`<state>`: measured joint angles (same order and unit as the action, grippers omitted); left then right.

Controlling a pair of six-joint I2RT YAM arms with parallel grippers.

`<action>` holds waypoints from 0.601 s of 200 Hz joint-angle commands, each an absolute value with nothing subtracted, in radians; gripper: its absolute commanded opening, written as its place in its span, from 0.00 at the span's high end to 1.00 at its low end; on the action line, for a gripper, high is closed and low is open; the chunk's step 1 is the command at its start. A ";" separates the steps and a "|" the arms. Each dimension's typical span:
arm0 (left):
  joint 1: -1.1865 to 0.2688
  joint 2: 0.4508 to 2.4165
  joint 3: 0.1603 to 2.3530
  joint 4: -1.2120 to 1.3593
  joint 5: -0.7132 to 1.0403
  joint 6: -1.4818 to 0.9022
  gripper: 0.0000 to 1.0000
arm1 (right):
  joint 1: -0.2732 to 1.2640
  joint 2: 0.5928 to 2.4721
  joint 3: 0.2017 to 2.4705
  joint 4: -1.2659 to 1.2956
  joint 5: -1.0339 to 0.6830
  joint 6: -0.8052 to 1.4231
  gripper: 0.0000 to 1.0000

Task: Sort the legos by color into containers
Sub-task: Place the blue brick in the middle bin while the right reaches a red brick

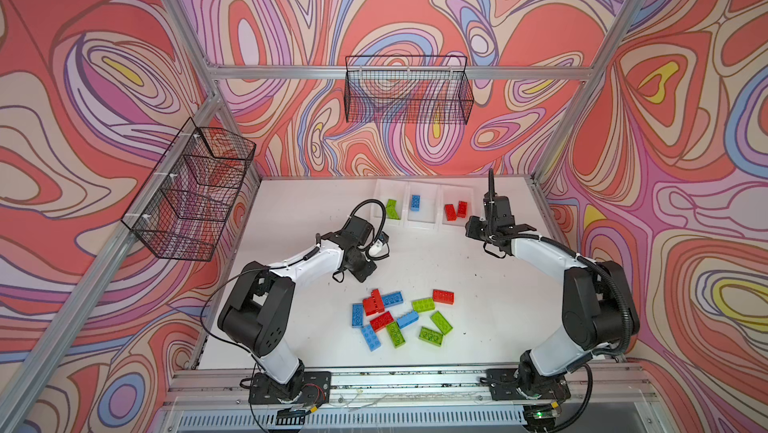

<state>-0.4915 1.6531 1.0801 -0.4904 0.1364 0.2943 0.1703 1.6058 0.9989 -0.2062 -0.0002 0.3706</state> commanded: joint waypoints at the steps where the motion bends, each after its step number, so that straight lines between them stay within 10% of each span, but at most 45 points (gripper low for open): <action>1: -0.498 1.623 1.198 -0.459 0.188 0.248 0.73 | 0.174 1.540 0.917 -0.166 -0.052 0.430 0.58; 120: -0.595 2.195 1.903 -0.209 0.231 0.092 0.72 | 0.341 1.259 0.647 -0.298 -0.027 0.588 0.56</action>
